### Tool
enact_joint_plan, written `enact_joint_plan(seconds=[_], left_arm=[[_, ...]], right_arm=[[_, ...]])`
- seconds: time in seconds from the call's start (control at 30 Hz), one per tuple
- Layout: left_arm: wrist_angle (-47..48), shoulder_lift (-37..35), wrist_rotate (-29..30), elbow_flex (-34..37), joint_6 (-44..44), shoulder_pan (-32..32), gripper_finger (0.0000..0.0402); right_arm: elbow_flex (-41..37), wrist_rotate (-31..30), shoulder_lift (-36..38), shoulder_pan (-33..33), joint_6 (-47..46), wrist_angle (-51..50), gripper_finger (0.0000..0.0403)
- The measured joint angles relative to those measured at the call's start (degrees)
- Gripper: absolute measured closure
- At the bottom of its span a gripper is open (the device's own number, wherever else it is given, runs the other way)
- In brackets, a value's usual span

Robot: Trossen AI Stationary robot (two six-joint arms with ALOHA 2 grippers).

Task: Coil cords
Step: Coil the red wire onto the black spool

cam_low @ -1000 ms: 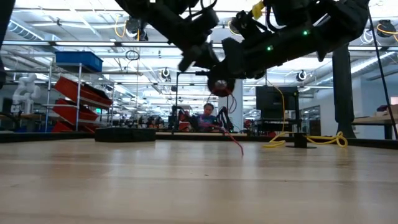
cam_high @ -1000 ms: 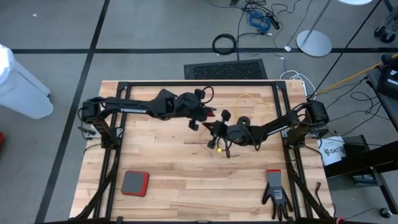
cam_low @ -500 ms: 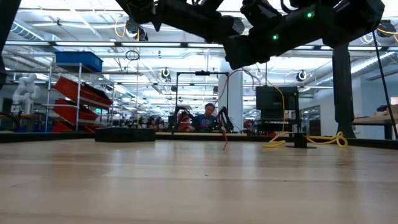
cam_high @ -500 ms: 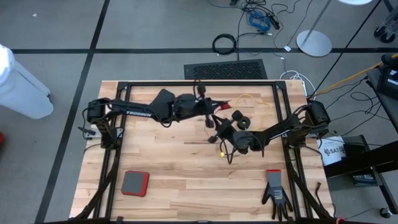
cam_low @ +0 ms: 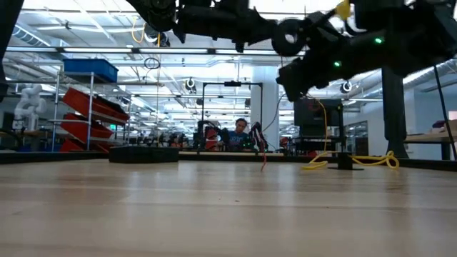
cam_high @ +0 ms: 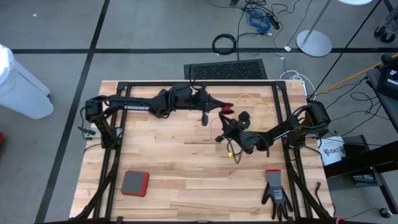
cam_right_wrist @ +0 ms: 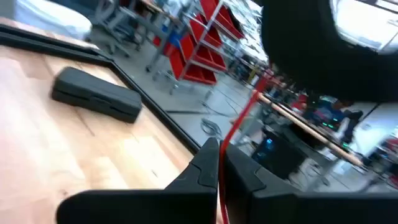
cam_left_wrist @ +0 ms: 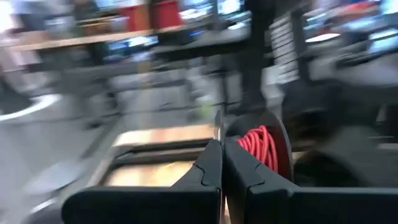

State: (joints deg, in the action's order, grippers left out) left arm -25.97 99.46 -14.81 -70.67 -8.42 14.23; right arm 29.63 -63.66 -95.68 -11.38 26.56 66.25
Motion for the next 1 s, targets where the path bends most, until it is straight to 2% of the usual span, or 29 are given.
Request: enact_joint_plan(seconds=[0.1, 0.2, 0.37, 0.53, 0.67, 0.87, 1.0], left_arm=[[1.06, -1.22, -10.87, -0.02, 1.64, 2.09, 0.0401], [4.99, -2.45, -17.06, -0.07, 0.55, 3.35, 0.0401], [11.46, -4.37, -22.86, -0.04, -4.41, 4.23, 0.0401], [17.68, -6.19, -23.02, -0.05, -11.56, 3.96, 0.0401], [21.19, -7.21, -19.84, -0.07, -16.70, 3.57, 0.0401], [24.21, -7.30, -4.91, -0.07, -26.17, 1.83, 0.0401], [23.34, -7.30, 5.08, -0.07, -31.69, -0.56, 0.0401]], right_arm=[[-4.08, 3.63, 0.00, 0.00, 0.76, 6.89, 0.0402], [-6.91, 5.66, 0.66, 0.00, 1.17, 11.20, 0.0402], [-9.17, 5.60, 5.19, -0.52, 2.03, 10.57, 0.0402], [-8.55, 4.92, 12.58, -0.74, 4.13, 3.22, 0.0400], [-6.57, 5.41, 18.71, -0.76, 2.87, -6.30, 0.0399], [-0.54, 9.29, 23.83, -0.92, -5.89, -25.13, 0.0399], [2.95, 10.01, 23.90, -1.09, -9.61, -30.79, 0.0399]])
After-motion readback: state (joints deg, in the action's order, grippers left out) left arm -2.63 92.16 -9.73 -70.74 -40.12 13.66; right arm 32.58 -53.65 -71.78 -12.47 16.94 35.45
